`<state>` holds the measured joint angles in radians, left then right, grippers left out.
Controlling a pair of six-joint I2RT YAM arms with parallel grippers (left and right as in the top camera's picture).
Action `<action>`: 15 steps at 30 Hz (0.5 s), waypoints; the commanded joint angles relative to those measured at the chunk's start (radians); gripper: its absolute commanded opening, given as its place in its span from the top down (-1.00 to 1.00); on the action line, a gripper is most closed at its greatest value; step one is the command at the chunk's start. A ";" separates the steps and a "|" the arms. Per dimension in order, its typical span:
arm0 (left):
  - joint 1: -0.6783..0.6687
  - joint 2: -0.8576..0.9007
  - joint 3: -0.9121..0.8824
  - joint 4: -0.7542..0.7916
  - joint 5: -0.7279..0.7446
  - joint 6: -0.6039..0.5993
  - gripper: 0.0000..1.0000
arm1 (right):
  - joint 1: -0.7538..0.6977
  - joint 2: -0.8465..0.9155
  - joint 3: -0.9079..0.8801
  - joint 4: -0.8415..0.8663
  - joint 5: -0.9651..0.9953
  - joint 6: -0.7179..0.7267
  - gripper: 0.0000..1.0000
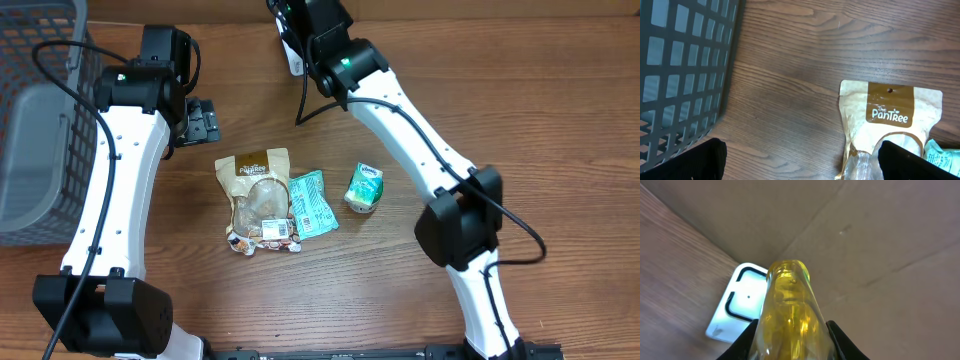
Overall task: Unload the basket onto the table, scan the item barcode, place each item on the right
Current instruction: 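Hold the Vim bottle in front of the scanner with the right gripper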
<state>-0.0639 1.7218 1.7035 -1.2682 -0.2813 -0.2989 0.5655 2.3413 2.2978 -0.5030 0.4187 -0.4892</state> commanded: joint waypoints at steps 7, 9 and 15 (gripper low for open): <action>0.005 0.005 0.014 0.001 -0.013 0.007 -0.99 | 0.000 0.092 0.019 0.174 0.025 -0.204 0.82; 0.005 0.005 0.014 0.001 -0.013 0.007 -0.99 | 0.000 0.091 0.019 0.186 0.026 -0.204 0.88; 0.005 0.005 0.014 0.001 -0.013 0.007 -0.99 | -0.008 0.098 0.019 0.230 0.026 -0.204 0.89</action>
<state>-0.0639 1.7218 1.7035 -1.2682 -0.2817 -0.2985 0.5640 2.4512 2.2978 -0.2943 0.4263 -0.6773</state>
